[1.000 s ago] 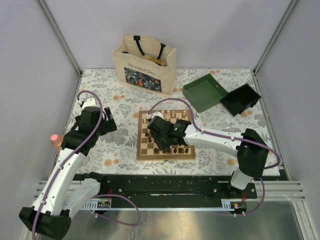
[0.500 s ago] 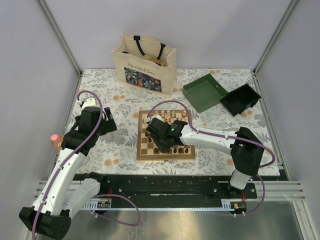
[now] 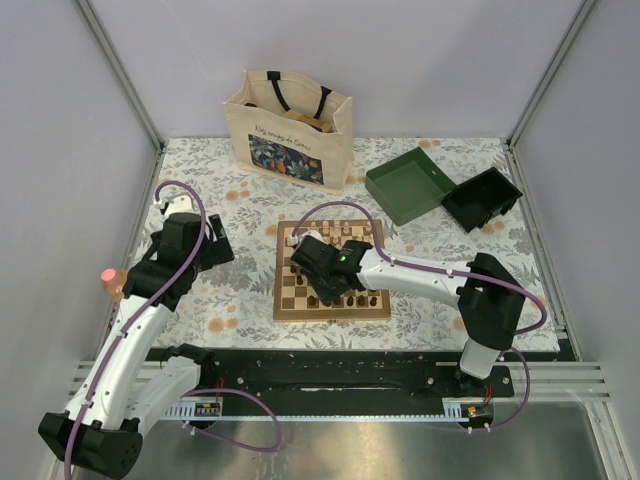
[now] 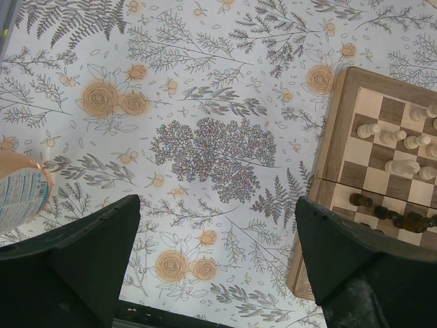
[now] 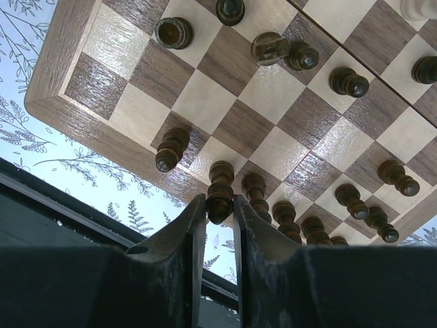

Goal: Set up the chess pieces on the board

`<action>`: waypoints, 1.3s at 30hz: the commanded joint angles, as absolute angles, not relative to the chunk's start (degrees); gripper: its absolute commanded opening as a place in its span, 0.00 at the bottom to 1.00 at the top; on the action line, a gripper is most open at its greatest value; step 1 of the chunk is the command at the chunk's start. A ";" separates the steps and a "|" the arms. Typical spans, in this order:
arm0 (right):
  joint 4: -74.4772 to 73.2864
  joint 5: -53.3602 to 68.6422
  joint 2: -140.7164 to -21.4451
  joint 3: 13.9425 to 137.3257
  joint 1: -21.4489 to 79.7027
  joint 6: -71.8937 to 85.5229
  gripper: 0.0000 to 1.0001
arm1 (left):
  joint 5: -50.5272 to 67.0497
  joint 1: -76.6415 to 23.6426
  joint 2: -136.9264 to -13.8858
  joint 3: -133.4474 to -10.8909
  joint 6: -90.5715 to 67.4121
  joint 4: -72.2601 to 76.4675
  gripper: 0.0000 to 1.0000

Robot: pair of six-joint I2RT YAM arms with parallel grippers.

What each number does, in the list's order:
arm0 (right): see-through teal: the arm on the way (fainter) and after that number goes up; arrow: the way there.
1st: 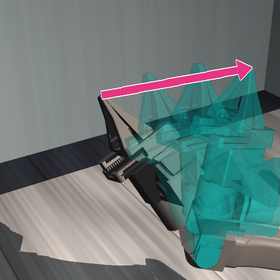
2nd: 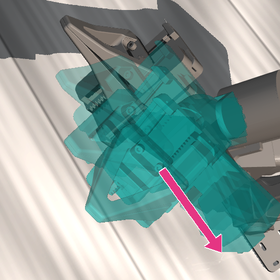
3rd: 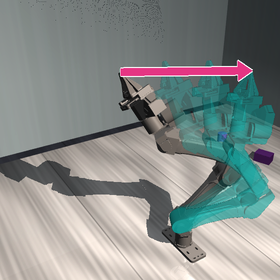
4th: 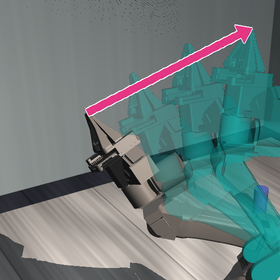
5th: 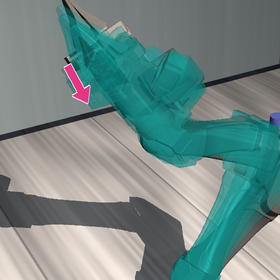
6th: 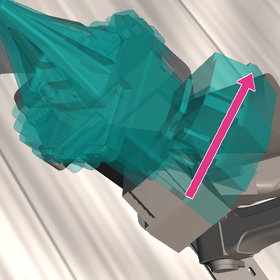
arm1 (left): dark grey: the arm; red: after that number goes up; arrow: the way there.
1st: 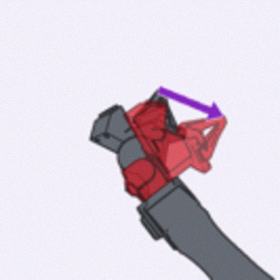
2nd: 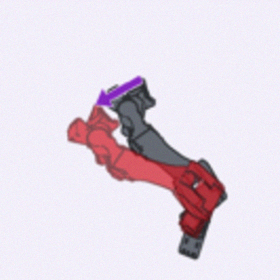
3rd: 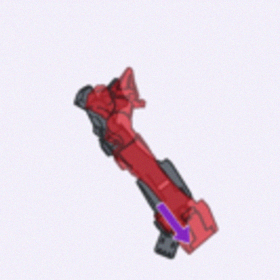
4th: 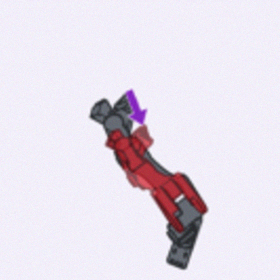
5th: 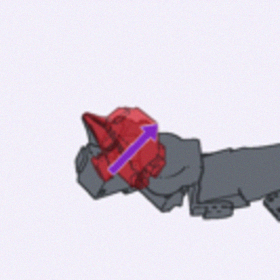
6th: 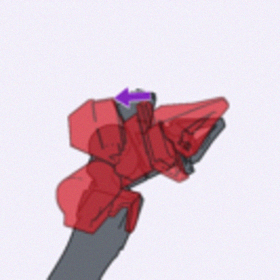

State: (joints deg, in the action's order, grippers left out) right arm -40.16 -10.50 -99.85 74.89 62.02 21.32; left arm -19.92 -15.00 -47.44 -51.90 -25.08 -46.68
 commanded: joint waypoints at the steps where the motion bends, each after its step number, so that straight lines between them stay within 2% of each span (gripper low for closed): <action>1: -40.17 -9.32 -100.55 77.43 61.88 20.83 0.26 | -19.25 -14.76 -47.46 -51.86 -24.70 -45.09 0.99; 14: -39.82 -9.67 -101.25 77.78 61.88 21.09 0.27 | -19.07 -14.68 -47.55 -51.86 -24.70 -45.09 0.99; 25: -39.20 -10.02 -99.41 77.96 61.88 21.44 0.41 | -19.16 -14.68 -47.46 -51.86 -24.70 -45.09 0.99; 39: -38.67 -16.87 -97.03 81.91 60.56 21.62 0.48 | -19.16 -14.68 -47.20 -51.86 -24.70 -45.17 0.99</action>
State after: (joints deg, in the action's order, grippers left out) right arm -40.10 -12.69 -99.96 79.20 61.73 21.23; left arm -19.77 -14.92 -47.48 -51.90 -25.08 -46.68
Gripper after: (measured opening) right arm 0.478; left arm 0.988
